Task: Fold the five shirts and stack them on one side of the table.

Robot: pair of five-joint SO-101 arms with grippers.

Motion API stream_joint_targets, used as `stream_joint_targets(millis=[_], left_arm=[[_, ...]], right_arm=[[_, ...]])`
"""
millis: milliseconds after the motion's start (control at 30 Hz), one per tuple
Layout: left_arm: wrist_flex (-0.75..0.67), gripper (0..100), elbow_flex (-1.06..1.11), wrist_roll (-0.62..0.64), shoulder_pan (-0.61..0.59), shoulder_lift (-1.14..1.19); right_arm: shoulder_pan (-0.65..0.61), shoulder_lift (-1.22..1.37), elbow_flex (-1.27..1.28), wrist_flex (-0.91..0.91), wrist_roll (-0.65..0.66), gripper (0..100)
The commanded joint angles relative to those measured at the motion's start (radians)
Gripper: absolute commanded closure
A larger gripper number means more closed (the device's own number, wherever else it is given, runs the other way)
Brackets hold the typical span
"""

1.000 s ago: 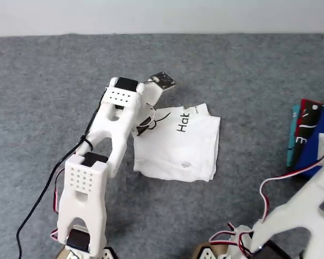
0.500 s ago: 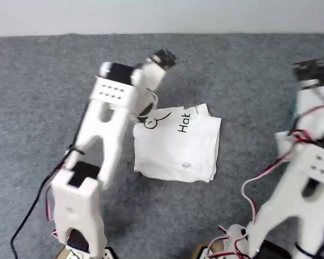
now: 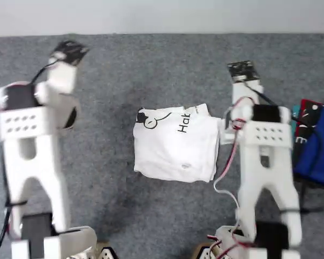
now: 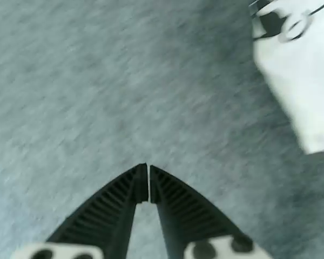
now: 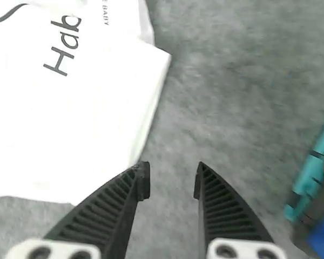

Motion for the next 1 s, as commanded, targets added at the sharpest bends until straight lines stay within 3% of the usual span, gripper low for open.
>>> stream_joint_targets(millis=[0, 233, 733, 967], left_arm=[[0.020, 99, 0.038, -0.081, -0.132, -0.107], [0.020, 99, 0.059, -0.187, -0.292, -0.132], [0.020, 99, 0.093, -0.203, -0.298, -0.130], [0.020, 99, 0.093, -0.199, -0.298, -0.130]], right_arm=[[-0.056, 0.117, -0.126, -0.056, -0.048, 85.0], [-0.097, 0.374, -0.325, -0.059, -0.117, 85.1], [-0.101, 0.619, -0.488, -0.059, -0.117, 85.3], [-0.107, 0.622, -0.489, -0.059, -0.092, 98.7]])
